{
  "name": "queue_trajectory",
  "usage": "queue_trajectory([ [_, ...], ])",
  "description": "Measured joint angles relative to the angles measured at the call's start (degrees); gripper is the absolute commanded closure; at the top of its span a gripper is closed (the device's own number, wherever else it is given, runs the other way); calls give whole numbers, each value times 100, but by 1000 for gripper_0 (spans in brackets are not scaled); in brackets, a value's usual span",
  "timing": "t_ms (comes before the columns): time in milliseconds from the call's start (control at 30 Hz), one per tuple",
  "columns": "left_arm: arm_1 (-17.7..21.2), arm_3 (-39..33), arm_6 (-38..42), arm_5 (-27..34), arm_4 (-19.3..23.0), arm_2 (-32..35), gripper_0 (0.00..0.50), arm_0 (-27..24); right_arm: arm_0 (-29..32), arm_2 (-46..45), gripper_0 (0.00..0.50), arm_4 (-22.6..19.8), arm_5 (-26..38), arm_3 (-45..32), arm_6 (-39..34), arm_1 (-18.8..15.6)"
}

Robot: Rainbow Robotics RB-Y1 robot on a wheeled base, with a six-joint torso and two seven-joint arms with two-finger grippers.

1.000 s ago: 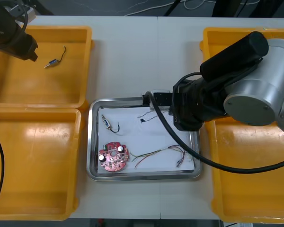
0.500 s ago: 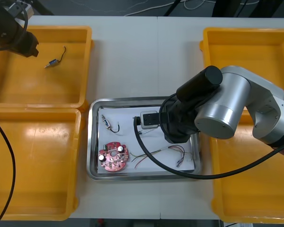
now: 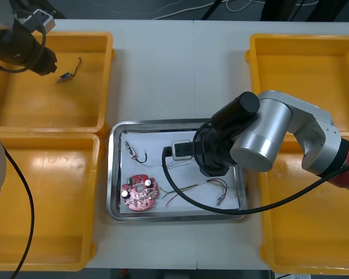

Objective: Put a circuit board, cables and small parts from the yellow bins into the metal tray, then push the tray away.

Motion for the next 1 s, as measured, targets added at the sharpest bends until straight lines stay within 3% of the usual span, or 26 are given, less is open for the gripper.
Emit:
queue_trajectory([
  [33,-25,27,0,-59,-4,0,0,0,-1,0,421,0,0,0,0,0],
  [100,-72,130,0,-208,-5,0,0,-1,-2,0,241,0,0,0,0,0],
  [167,-116,277,0,-424,-5,0,0,-2,-3,0,105,-1,0,0,0,0],
  [233,-163,495,0,-741,3,1,0,-3,-4,0,18,-1,0,1,-1,1],
  [267,-183,608,0,-892,14,2,0,-4,-5,0,0,-1,0,1,-1,1],
  [500,-237,1056,0,-1212,192,4,0,-9,-16,-8,0,-60,-1,1,-1,1],
  [733,-241,1119,0,-1212,540,4,0,-11,-19,-276,0,-553,52,-4,-1,4],
  [1000,-242,1139,0,-1212,537,4,0,-14,-21,-1178,0,-556,1250,-294,-1,144],
])
